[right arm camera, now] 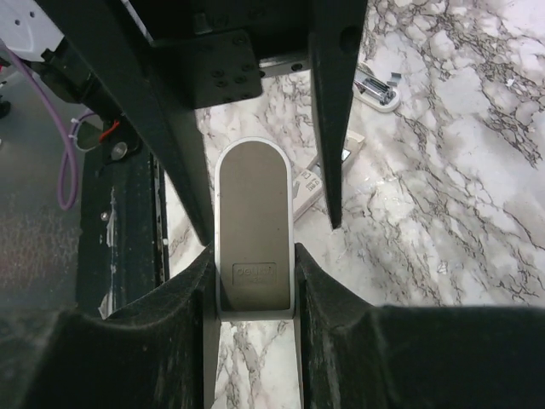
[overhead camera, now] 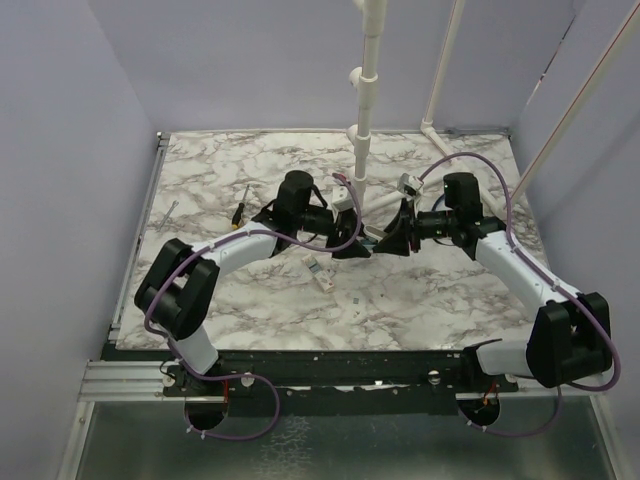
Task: Load the staples into the stapler
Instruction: Open the stapler.
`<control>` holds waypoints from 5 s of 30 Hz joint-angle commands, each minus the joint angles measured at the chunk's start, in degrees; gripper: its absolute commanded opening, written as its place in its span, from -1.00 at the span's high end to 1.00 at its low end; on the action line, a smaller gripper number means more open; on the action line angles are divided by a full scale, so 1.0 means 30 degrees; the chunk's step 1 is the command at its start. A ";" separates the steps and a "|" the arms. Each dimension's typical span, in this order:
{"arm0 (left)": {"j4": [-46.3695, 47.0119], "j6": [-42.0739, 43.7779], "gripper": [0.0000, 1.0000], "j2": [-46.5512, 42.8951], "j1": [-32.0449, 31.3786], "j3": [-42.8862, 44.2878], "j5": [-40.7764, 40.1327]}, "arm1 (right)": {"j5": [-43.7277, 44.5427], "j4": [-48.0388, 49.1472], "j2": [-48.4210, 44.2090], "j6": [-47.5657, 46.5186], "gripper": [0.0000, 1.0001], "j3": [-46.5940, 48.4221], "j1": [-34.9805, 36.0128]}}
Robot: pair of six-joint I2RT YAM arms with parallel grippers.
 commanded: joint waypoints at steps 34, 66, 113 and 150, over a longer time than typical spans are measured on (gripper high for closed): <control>-1.4468 0.6075 1.00 0.3073 -0.1806 0.6587 -0.3270 | -0.0080 -0.3923 0.2611 -0.3964 -0.11 0.2685 -0.0125; -1.4677 0.7019 1.00 0.3299 -0.1265 0.6158 -0.2692 | -0.0083 0.1384 0.1296 0.0571 0.99 0.0500 -0.0927; -0.2645 -0.1275 1.00 0.2033 -0.1397 -0.0253 -0.6167 | 0.3556 0.6351 -0.1102 0.3666 0.99 -0.0478 -0.4306; -2.4605 1.6065 0.99 0.5388 -0.0988 1.1106 -1.7758 | 0.4335 -0.0396 -0.0990 -0.1943 0.58 -0.0294 -0.4401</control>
